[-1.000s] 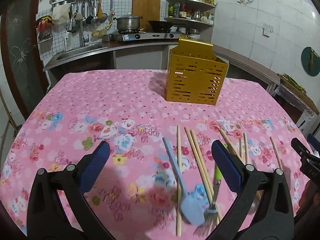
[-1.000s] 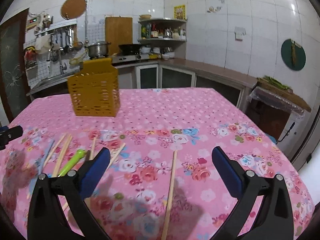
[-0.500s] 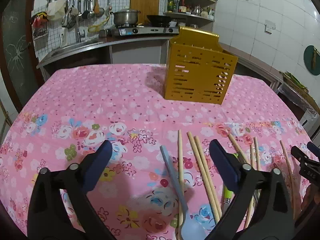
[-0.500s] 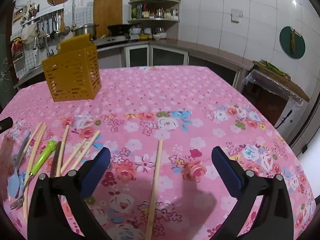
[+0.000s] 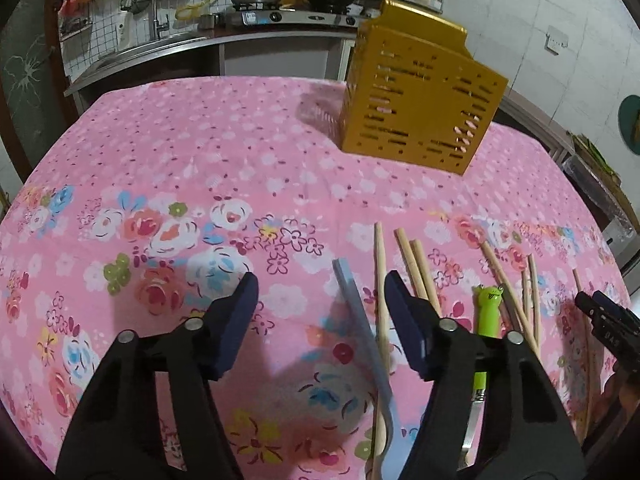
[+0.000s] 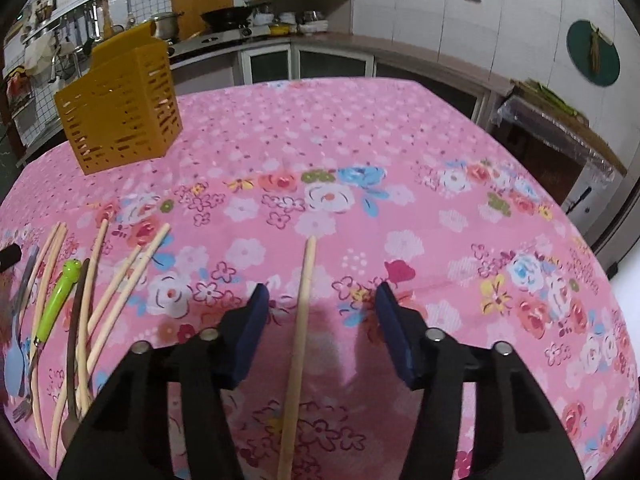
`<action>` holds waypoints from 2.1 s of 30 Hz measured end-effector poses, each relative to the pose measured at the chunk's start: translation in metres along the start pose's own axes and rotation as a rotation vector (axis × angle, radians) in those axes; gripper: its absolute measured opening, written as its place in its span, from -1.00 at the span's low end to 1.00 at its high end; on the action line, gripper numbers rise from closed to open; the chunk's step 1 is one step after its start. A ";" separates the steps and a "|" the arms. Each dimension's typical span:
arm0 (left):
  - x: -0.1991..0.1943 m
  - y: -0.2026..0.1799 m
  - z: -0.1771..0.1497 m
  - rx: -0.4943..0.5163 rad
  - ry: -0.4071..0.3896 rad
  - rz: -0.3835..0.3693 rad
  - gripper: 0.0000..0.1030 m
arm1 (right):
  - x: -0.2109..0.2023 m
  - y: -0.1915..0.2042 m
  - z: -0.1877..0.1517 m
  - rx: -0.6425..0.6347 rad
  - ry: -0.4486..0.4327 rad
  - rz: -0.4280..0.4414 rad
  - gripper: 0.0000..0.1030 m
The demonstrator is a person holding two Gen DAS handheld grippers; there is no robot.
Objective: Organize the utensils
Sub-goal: 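Move the left tool to the blue spatula while the right tool approaches a chopstick, then close the left tool on the blue spatula while the right tool grasps a chopstick, then lift the spatula with the left tool while the right tool carries its chopstick toward the holder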
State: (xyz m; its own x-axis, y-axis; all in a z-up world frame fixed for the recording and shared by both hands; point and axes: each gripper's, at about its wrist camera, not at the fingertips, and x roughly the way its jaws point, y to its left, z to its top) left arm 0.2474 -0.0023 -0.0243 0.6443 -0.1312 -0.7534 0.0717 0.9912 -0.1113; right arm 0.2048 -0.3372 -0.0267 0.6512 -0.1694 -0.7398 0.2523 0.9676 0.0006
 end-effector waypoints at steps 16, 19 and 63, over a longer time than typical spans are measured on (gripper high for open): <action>0.023 -0.017 0.002 0.065 0.097 0.016 -0.37 | 0.005 0.003 0.001 -0.003 0.037 0.029 -0.34; 0.026 -0.021 0.004 0.088 0.105 0.034 -0.46 | 0.006 0.006 0.002 -0.012 0.045 0.033 -0.41; 0.015 -0.001 0.025 -0.013 0.086 -0.093 -0.89 | 0.012 0.006 0.026 0.046 0.107 0.180 -0.89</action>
State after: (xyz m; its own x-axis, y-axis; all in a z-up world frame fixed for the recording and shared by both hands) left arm 0.2764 -0.0053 -0.0190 0.5680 -0.2237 -0.7920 0.1179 0.9746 -0.1906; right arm 0.2323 -0.3384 -0.0181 0.6099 0.0290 -0.7920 0.1727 0.9704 0.1685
